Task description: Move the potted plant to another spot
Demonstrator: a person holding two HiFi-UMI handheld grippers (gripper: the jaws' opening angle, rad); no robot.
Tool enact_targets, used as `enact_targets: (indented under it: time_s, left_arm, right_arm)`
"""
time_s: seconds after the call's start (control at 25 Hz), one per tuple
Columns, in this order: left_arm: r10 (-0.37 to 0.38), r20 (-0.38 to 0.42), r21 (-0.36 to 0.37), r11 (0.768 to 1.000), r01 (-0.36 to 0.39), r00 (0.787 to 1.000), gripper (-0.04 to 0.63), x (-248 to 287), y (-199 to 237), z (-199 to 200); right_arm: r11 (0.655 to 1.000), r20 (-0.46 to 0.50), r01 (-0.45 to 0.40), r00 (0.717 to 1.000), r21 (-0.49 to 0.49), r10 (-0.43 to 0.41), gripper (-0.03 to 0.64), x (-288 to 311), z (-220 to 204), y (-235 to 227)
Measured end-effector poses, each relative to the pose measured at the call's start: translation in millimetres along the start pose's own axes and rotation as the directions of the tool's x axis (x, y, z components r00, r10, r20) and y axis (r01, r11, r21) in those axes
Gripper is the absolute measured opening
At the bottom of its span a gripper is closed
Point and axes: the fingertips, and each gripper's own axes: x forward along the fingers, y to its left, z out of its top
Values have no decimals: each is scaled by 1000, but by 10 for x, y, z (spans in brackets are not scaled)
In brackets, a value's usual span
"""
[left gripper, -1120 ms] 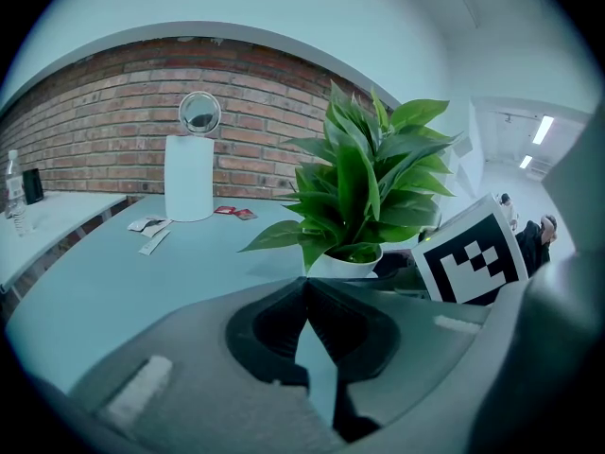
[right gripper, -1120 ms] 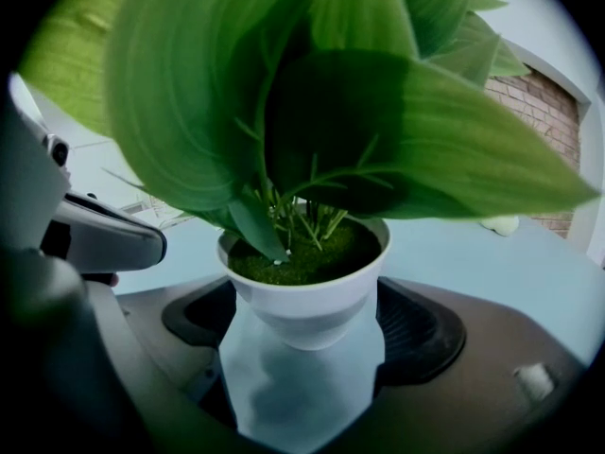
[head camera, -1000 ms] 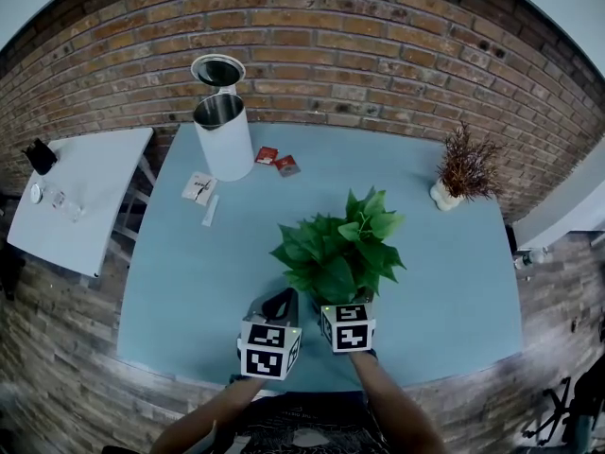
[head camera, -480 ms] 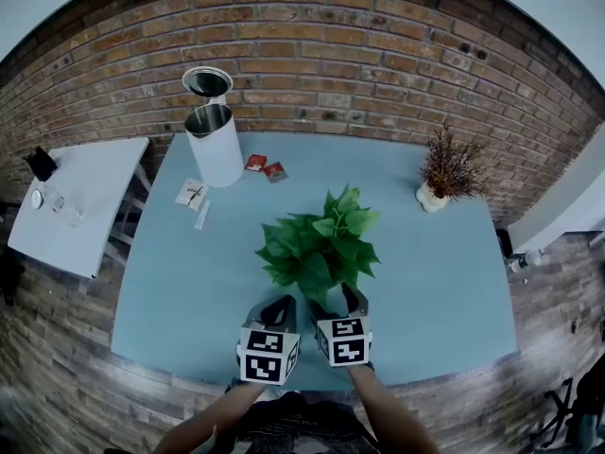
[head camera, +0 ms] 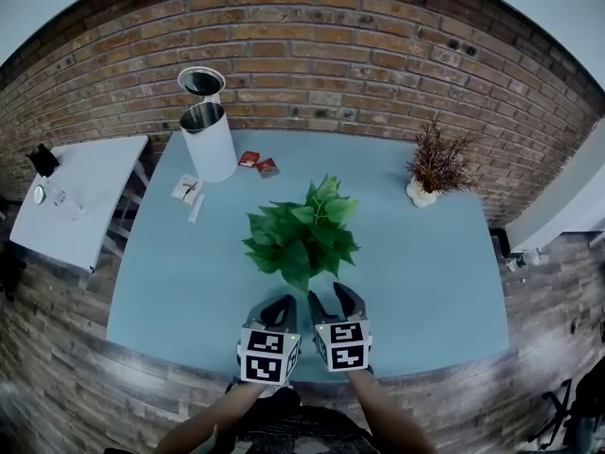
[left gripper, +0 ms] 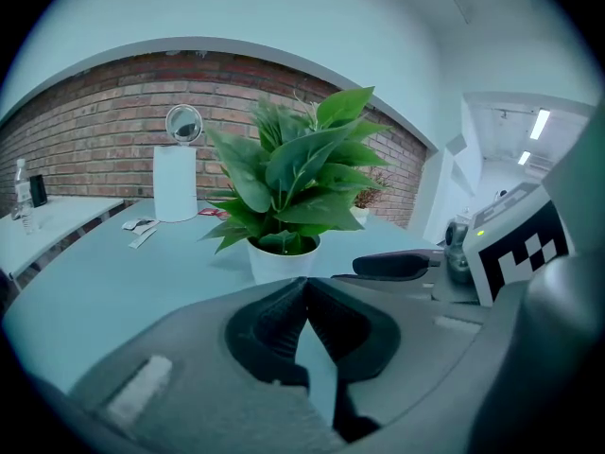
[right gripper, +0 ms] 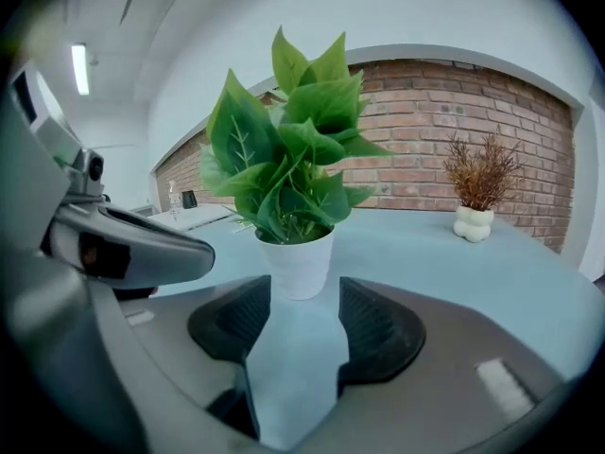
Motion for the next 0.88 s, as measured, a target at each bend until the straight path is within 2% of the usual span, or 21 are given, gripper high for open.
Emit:
enact_targets:
  time_s: [0.32,0.88]
  left_arm:
    - [6,24,7,1000,-6,1000,0,-37,-212,12]
    - [17,56,3,1000,-17,998,-2,-232,-570,-3]
  right_arm:
    - [1000,49,-1,999,-5,1,61,-309,107,-33]
    - [999,69,-38,997,4,37,6,-796,80,-27]
